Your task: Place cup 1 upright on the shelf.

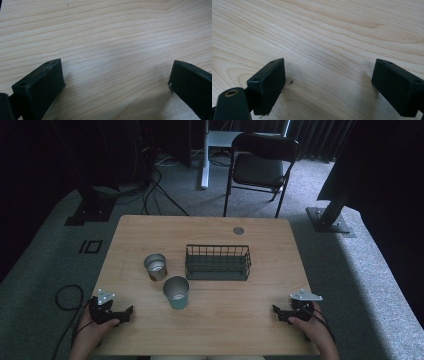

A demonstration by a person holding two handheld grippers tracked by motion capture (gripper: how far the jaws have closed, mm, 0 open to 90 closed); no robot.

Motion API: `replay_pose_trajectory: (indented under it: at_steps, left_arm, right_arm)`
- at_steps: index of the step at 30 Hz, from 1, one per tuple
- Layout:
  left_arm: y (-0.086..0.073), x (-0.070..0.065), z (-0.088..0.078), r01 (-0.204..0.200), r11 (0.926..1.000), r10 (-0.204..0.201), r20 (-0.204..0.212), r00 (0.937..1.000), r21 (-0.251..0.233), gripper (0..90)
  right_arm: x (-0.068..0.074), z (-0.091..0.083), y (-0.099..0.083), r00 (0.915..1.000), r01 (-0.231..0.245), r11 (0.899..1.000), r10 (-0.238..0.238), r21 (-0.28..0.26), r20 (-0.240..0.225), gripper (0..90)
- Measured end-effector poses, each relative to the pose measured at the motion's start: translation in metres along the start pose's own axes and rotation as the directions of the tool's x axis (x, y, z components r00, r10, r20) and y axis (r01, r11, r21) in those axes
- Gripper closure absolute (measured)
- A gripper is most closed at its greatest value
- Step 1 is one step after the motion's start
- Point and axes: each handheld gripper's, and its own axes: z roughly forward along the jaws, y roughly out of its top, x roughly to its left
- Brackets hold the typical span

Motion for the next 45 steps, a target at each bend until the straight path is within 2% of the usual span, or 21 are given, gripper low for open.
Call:
replay_pose_trajectory:
  at_steps: [18,24,30,34,45]
  left_arm:
    - [0.000,0.000,0.000,0.000,1.0000,0.000,0.001,1.0000,0.000,0.4]
    - [0.000,0.000,0.000,0.000,1.0000,0.000,0.001,1.0000,0.001,0.4]
    - [0.000,0.000,0.000,0.000,1.0000,0.000,0.001,1.0000,0.001,0.4]
    - [0.000,0.000,0.000,0.000,1.0000,0.000,0.001,1.0000,0.001,0.4]
    - [0.000,0.000,0.000,0.000,1.0000,0.000,0.000,1.0000,0.001,0.4]
  right_arm:
    - [0.001,0.000,0.000,1.0000,0.005,1.000,-0.005,0.000,-0.004,11.5]
    - [0.005,0.000,0.000,0.9994,0.027,1.000,-0.027,-0.001,-0.023,11.5]
    - [0.014,0.003,0.005,0.9952,0.053,0.998,-0.055,-0.030,-0.081,11.6]
    - [0.019,0.005,0.008,0.9925,0.065,0.997,-0.069,-0.038,-0.101,11.6]
    - [0.023,0.008,0.017,0.9901,0.068,0.995,-0.076,-0.071,-0.118,11.6]
